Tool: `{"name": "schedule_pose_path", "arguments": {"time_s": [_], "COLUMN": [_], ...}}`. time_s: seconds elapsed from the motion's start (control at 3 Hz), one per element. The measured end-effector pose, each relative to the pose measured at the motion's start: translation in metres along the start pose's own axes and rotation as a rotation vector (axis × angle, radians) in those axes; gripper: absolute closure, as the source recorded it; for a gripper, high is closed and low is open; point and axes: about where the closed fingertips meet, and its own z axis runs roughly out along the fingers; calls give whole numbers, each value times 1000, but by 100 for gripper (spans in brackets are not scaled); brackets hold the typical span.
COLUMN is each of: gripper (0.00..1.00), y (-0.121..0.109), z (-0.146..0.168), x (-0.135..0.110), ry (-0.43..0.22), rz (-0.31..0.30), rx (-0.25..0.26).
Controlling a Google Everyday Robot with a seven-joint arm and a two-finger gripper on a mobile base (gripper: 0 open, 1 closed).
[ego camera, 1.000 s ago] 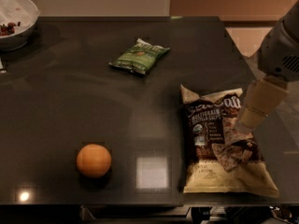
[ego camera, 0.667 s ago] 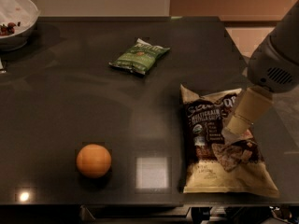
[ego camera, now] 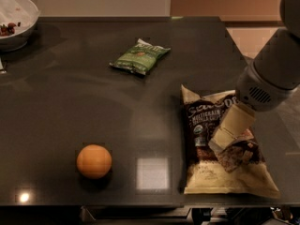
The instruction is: Pick brown chip bag
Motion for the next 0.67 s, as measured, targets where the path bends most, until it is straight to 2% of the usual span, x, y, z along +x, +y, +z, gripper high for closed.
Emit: {"name": "schedule_pose_path", "arguments": {"time_s": [0.33,0.67], "gripper": [0,18], "y": [-3,-5], "z": [14,21], "x": [3,4], "ry": [25,39], "rz": [54,92], "rx": [12,15]}}
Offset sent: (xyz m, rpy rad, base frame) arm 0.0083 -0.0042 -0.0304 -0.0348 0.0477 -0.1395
